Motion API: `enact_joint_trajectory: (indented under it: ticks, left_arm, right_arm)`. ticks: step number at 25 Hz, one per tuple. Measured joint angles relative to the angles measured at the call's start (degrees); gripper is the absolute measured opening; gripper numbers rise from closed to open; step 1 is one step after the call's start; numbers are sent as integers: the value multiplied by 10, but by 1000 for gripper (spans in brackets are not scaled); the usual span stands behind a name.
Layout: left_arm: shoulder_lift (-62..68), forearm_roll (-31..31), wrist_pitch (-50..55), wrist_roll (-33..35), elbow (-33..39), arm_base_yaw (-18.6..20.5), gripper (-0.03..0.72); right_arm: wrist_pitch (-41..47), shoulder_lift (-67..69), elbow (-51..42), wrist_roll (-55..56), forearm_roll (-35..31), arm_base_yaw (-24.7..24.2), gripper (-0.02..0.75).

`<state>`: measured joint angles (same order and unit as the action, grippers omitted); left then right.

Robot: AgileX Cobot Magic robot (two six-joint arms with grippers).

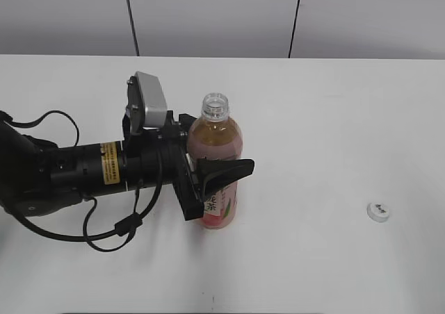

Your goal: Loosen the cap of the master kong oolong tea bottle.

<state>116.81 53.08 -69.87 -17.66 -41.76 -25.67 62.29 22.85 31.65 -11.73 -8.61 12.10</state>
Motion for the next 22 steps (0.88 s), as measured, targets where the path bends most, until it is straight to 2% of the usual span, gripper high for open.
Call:
enact_joint_trajectory:
  ticks: [6, 12, 19, 22]
  left_arm:
    - [0, 0, 0, 0, 0, 0, 449]
    - [0, 0, 0, 1, 0, 0, 453]
    - [0, -1, 5, 3, 0, 0, 564]
    - [0, -1, 5, 3, 0, 0, 588]
  right_arm:
    - [6, -100, -20, -9, -3, 0, 533]
    - [10, -140, -23, -10, -10, 0, 529]
    - [10, -140, -23, -10, -10, 0, 529]
    - [10, -140, -23, -10, -10, 0, 529]
